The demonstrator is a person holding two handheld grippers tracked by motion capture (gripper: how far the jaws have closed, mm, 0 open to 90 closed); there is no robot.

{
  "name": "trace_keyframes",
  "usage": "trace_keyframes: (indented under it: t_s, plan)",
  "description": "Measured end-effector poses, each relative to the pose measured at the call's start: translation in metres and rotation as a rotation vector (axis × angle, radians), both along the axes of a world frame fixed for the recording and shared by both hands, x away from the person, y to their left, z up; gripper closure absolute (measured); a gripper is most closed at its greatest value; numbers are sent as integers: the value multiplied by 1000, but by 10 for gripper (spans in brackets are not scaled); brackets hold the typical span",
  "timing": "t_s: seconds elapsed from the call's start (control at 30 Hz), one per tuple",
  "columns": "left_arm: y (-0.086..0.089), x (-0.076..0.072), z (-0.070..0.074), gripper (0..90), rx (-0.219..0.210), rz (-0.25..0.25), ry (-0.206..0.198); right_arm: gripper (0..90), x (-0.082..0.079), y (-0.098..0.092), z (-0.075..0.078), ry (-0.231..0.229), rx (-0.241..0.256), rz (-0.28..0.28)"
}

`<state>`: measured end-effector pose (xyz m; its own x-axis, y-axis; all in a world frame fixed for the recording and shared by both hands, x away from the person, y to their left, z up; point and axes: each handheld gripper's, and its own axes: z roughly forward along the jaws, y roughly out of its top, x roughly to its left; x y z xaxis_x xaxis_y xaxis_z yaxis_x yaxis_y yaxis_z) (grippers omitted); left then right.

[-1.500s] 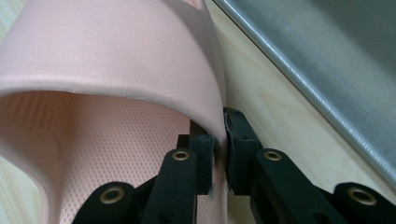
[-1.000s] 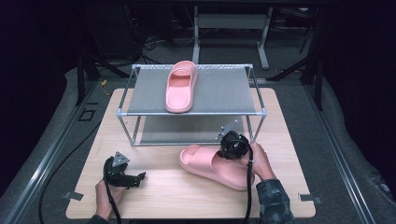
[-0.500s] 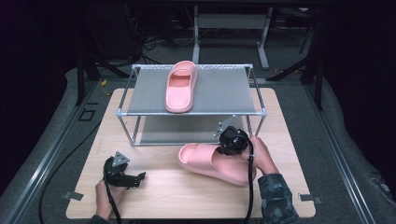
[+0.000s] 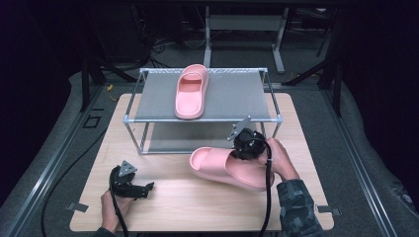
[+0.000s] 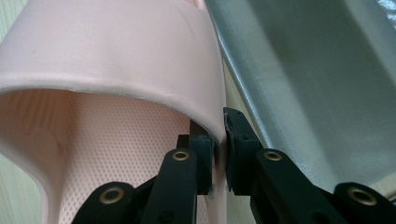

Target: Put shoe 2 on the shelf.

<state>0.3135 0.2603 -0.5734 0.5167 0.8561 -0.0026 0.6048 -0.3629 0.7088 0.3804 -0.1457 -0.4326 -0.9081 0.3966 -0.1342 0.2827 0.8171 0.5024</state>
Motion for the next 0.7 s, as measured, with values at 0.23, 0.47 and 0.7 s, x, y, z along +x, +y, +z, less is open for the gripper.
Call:
trace_keyframes:
  t_s: [0.23, 0.47, 0.7]
  plan:
    - [-1, 0, 0, 0, 3, -19, 0, 831, -1, 0, 11, -5, 2, 13]
    - [-1, 0, 0, 0, 1, -22, 0, 830, -3, 0, 24, -9, -5, 31]
    - [-1, 0, 0, 0, 1, -22, 1, 830, -6, 1, 43, -23, -3, 45]
